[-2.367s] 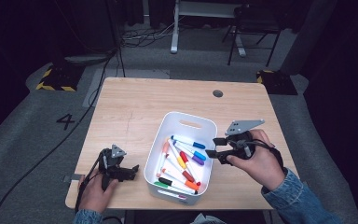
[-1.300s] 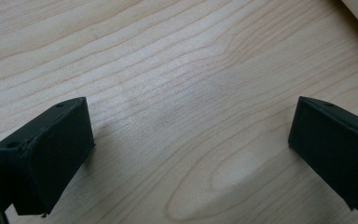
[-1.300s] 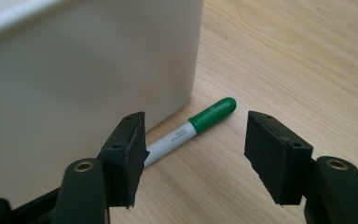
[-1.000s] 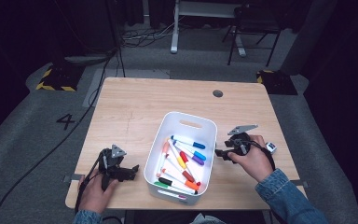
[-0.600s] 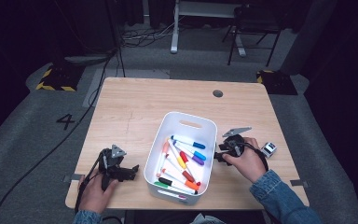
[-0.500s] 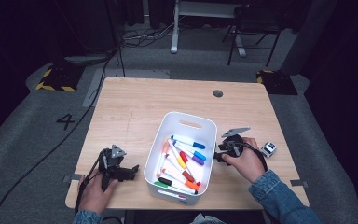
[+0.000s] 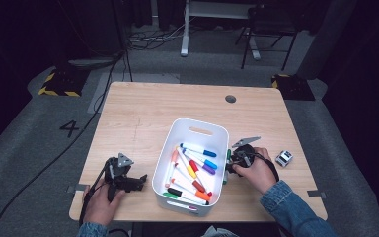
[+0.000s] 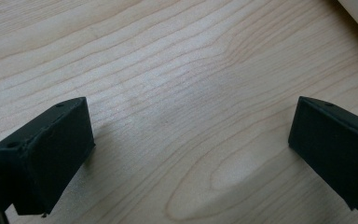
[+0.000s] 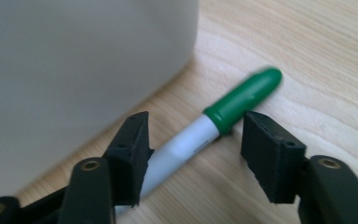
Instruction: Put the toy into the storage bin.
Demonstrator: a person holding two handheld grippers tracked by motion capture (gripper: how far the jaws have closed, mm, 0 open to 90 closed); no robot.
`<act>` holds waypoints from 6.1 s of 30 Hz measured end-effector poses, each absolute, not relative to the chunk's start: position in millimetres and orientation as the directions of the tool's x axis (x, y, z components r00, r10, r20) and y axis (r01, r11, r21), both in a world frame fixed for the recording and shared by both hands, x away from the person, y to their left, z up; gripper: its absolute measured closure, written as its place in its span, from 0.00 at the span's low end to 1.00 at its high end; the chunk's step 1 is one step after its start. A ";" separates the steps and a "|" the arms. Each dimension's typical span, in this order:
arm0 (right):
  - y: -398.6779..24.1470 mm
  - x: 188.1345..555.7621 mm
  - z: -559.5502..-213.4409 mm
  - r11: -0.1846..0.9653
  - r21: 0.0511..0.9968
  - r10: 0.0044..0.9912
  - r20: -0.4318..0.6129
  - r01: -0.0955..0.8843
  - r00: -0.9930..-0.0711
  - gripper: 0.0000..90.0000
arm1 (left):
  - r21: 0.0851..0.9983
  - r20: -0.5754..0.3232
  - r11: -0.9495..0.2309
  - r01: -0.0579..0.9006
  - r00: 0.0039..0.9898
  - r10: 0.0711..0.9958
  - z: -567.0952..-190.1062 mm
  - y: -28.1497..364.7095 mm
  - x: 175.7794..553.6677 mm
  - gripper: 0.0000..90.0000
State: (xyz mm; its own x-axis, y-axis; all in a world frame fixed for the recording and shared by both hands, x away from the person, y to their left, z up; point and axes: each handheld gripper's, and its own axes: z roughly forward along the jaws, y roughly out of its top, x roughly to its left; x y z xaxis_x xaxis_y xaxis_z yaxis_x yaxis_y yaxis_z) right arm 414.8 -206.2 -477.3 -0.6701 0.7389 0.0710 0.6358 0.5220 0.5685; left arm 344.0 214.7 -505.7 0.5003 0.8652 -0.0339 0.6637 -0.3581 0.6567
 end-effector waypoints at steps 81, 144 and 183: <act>-233.3 342.4 -329.0 0.570 0.664 0.570 0.105 0.484 -0.815 0.86 | 0.656 -0.030 -0.358 0.665 0.497 0.867 -505.5 214.8 343.2 0.00; -116.1 349.4 -362.7 0.716 0.629 0.345 0.058 0.303 -0.937 0.86 | 0.654 -0.035 -0.380 0.654 0.527 0.849 -505.5 217.0 344.2 0.00; -110.8 345.5 -365.9 0.711 0.659 0.341 -0.015 0.247 -0.940 0.46 | 0.654 -0.032 -0.378 0.655 0.523 0.852 -505.4 216.8 344.0 0.00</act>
